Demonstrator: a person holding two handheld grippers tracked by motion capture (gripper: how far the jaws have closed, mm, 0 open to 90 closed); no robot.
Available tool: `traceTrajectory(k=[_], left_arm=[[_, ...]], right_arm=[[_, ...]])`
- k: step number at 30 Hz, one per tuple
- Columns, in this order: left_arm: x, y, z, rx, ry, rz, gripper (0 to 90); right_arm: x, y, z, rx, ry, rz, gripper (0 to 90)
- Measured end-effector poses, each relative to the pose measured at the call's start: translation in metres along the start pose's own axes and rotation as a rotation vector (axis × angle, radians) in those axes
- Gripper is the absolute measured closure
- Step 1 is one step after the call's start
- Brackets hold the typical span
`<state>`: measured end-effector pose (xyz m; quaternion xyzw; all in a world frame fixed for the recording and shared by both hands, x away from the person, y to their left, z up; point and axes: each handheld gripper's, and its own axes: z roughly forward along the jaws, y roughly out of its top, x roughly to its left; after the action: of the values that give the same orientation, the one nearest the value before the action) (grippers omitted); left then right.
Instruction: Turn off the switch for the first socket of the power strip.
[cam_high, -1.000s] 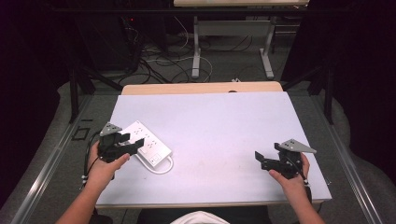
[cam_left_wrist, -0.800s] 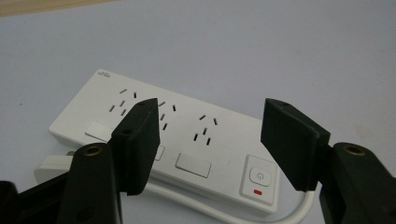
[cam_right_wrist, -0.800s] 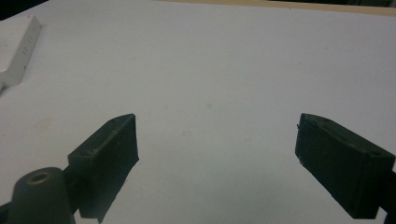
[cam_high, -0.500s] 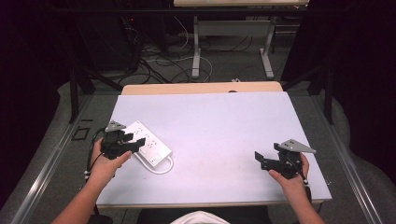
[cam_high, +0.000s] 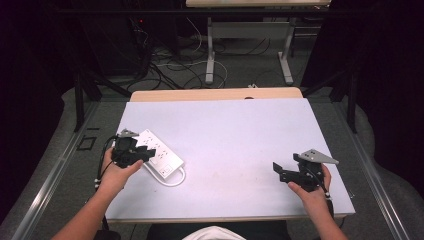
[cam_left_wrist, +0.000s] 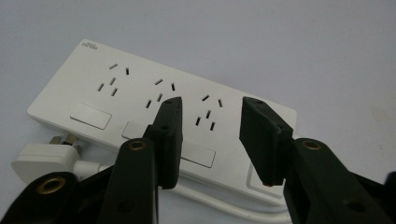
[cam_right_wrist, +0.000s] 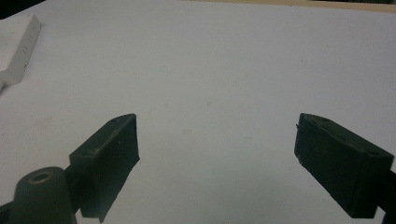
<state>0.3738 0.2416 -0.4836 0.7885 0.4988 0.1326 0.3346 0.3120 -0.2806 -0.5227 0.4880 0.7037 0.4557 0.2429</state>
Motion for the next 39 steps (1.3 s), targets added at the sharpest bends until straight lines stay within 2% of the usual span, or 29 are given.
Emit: traceTrajectory(k=[4, 5, 10, 12, 14, 16, 19, 26, 27, 30, 34, 36, 39], left_arm=[[-0.001, 0.002, 0.004, 0.034, -0.008, -0.01, 65.3], [-0.001, 0.002, 0.005, 0.039, -0.004, 0.004, 66.5], [-0.003, 0.003, 0.01, 0.058, 0.004, -0.006, 70.9], [-0.001, 0.005, 0.013, 0.082, 0.007, 0.0, 72.3], [-0.002, 0.004, 0.015, 0.081, 0.011, -0.025, 74.0], [0.0, 0.005, 0.015, 0.089, 0.009, -0.016, 75.8], [0.001, 0.004, 0.018, 0.099, 0.015, -0.042, 78.1], [0.006, 0.004, 0.021, 0.128, 0.027, -0.035, 83.9], [0.006, 0.003, 0.023, 0.127, 0.028, -0.044, 84.4], [0.008, 0.004, 0.024, 0.141, 0.026, -0.028, 85.6], [0.008, 0.003, 0.026, 0.151, 0.03, -0.035, 89.0], [0.01, 0.003, 0.027, 0.16, 0.035, -0.015, 89.4], [0.01, 0.003, 0.029, 0.163, 0.04, -0.024, 89.5]], right_arm=[[0.0, 0.0, 0.0, 0.001, 0.001, 0.002, 13.0], [0.0, 0.0, 0.0, 0.001, 0.0, 0.004, 13.1], [0.0, 0.0, 0.0, 0.006, -0.001, 0.004, 13.4], [-0.001, 0.0, 0.0, 0.003, 0.001, 0.003, 13.4], [-0.001, 0.0, 0.0, 0.004, 0.002, 0.005, 13.5], [0.0, 0.0, 0.0, -0.001, 0.0, 0.007, 13.7], [0.0, 0.0, 0.0, 0.003, 0.002, 0.007, 13.7], [0.0, 0.0, 0.0, 0.006, 0.004, 0.008, 14.0], [0.0, -0.001, 0.001, 0.005, 0.008, 0.007, 14.0], [-0.001, -0.001, 0.0, 0.009, 0.013, 0.007, 14.0], [-0.001, -0.001, 0.001, 0.011, 0.016, 0.007, 14.1], [-0.001, -0.001, 0.001, 0.011, 0.014, 0.005, 14.1], [-0.001, -0.001, 0.001, 0.012, 0.017, 0.007, 14.2]])
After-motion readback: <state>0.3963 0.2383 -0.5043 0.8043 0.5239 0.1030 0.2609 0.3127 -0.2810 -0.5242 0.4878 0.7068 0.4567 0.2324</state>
